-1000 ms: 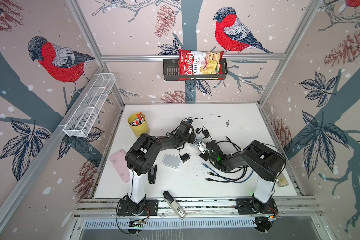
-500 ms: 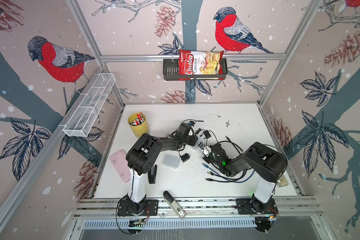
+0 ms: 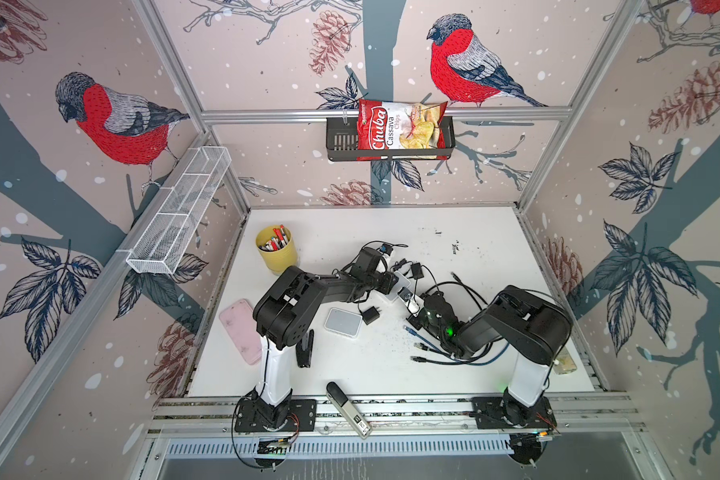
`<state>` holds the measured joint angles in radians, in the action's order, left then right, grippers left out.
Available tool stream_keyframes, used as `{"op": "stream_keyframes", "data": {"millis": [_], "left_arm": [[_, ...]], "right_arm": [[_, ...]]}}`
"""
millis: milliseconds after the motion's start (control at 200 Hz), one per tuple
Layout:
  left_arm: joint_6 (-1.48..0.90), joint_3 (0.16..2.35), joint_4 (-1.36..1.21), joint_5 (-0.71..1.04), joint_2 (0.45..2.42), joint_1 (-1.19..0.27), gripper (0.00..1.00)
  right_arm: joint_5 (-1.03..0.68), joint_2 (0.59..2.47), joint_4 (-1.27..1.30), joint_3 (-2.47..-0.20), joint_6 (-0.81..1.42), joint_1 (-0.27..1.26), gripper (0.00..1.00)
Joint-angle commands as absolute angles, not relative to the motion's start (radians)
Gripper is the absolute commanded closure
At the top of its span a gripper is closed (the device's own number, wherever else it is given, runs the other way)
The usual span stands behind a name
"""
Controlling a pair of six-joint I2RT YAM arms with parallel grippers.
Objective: Insert the plug into the switch port
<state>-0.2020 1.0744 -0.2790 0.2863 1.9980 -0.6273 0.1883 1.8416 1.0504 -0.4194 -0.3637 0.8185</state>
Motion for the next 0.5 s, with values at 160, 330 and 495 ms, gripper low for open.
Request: {"op": "stream_keyframes", "data": {"millis": [160,330,495], "left_arm": [[-0.169,1.063,-0.07,0.53,2.03,-0.666,0.64],[-0.166,1.071,-0.063,0.523,2.039,-0.67,0.64],[-0.184,1.078,-0.062,0.472,2.028,-0.666,0.61]], "right_arm": [[0.197,1.88,1.348,-0.428,-0.339,0.831,1.0],[0.196,1.878,1.331,-0.437,-0.34,0.839,1.0],[0.234,1.863,1.29,-0.436,-0.324,0.839,1.0]]}}
